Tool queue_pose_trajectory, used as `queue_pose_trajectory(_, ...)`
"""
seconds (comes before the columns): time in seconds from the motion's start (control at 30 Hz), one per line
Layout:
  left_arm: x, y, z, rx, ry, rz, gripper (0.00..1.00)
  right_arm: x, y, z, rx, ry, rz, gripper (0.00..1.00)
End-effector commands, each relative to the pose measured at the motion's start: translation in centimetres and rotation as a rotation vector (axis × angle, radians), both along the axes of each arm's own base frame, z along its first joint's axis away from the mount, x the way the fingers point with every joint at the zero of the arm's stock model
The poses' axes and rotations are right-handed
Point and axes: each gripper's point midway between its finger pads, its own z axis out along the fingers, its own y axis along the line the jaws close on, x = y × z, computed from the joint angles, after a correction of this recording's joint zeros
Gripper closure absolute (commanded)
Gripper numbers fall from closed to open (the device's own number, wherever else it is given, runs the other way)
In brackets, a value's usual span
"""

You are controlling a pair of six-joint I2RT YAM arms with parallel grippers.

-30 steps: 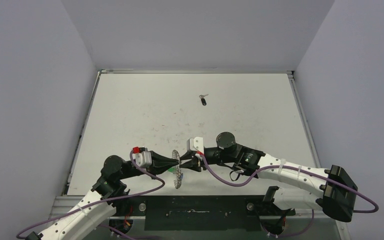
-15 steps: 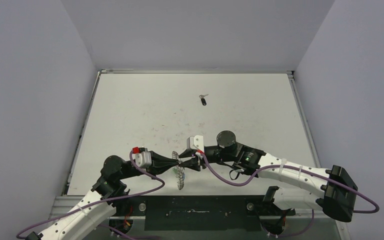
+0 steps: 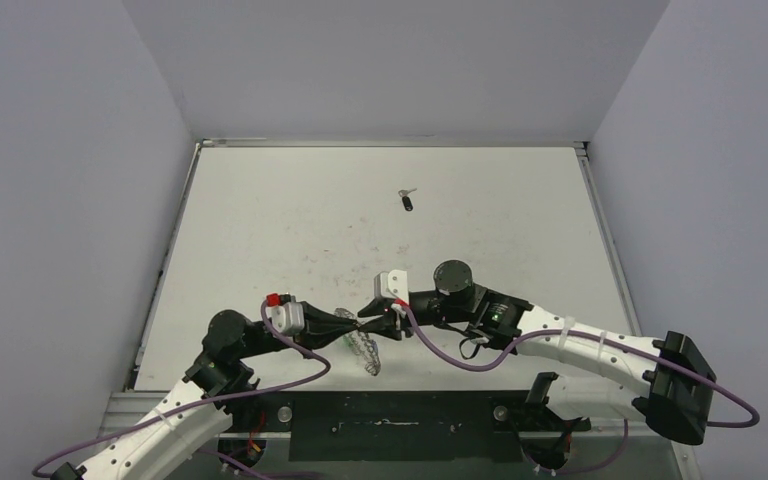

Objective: Put the keys on the keyring

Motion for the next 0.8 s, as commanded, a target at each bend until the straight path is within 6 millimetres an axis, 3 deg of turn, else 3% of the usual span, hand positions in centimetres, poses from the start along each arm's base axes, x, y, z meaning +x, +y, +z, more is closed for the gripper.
queue_pose_trajectory(0.0, -0.55, -0.04, 2.84, -0.072, -0.077, -0.024, 1.0, -0.06, 1.18, 2.13, 0.05, -0.024, 0.046, 0.72)
queue_pose_trajectory(0.13, -0.57, -0.07, 2.77, -0.072, -0.076, -0.026, 1.0, -0.04, 1.06, 2.03, 0.056, -0.034, 0.046, 0.75)
queue_pose_trajectory(0.33, -0.59, -0.06, 3.02, -0.091, -0.082, -0.027, 1.0, -0.23, 1.23, 1.67, 0.055, -0.029, 0.062, 1.0)
queue_pose_trajectory(0.77, -0.3, 0.44, 2.8, -0.072, -0.081, 0.014, 0.98, 0.49, 0.37, 2.07, 0.001, -0.022, 0.003, 1.0)
